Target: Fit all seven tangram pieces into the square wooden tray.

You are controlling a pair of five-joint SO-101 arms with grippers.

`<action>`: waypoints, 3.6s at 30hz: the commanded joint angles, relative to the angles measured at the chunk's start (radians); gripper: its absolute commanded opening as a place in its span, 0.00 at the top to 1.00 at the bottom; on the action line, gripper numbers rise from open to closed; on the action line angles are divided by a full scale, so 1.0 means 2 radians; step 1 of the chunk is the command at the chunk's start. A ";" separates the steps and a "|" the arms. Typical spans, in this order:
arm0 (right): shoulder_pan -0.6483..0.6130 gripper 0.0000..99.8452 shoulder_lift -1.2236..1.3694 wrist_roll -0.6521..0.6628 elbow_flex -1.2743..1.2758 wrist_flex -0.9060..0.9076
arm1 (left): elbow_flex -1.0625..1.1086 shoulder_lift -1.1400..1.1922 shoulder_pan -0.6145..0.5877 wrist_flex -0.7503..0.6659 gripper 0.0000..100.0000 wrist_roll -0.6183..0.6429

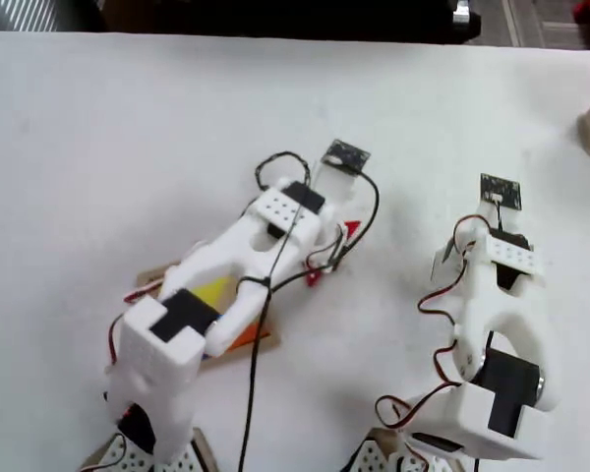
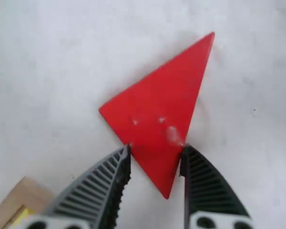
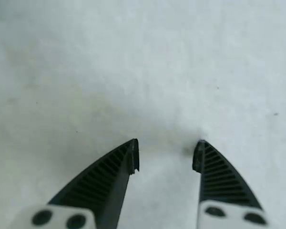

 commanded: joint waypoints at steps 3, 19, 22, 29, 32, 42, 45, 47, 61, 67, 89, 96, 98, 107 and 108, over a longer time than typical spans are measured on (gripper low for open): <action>0.001 0.81 -0.002 0.008 -0.015 -0.004 | 0.082 -0.113 -0.018 -0.136 0.82 -0.002; 0.003 0.81 -0.002 0.008 -0.014 -0.004 | 0.004 0.008 -0.044 -0.206 0.82 0.001; 0.003 0.81 -0.002 0.008 -0.014 -0.004 | -0.003 0.008 -0.041 -0.166 0.82 0.001; 0.003 0.81 -0.002 0.008 -0.014 -0.004 | 0.013 -0.009 -0.029 -0.090 0.86 -0.003; 0.003 0.81 -0.002 0.008 -0.014 -0.004 | 0.058 -0.043 -0.005 -0.090 0.87 -0.004; 0.002 0.81 -0.002 0.008 -0.014 -0.004 | 0.256 -0.253 0.003 -0.163 0.87 -0.042; 0.002 0.81 -0.002 0.008 -0.014 -0.004 | 0.293 -0.301 -0.036 -0.163 0.87 -0.046; 0.001 0.81 -0.002 0.008 -0.014 -0.004 | 0.315 -0.329 -0.066 -0.163 0.84 -0.046; -0.049 0.81 -0.036 0.081 -0.014 0.046 | 0.462 -0.544 -0.270 -0.164 0.77 -0.045; -0.168 0.81 -0.137 0.088 -0.015 0.136 | 0.455 -0.518 -0.369 -0.215 0.77 -0.041; -0.428 0.63 -0.129 0.166 0.098 0.016 | 0.278 -0.274 -0.471 -0.216 0.77 0.071; -0.434 0.64 -0.050 0.173 0.045 0.024 | 0.279 -0.272 -0.470 -0.214 0.77 0.070; -0.433 0.64 -0.026 0.173 0.025 0.039 | 0.281 -0.272 -0.469 -0.214 0.77 0.070; -0.437 0.79 0.037 0.204 -0.039 0.077 | 0.282 -0.271 -0.468 -0.213 0.77 0.070; -0.438 0.80 0.038 0.208 -0.040 0.078 | 0.282 -0.271 -0.468 -0.213 0.77 0.070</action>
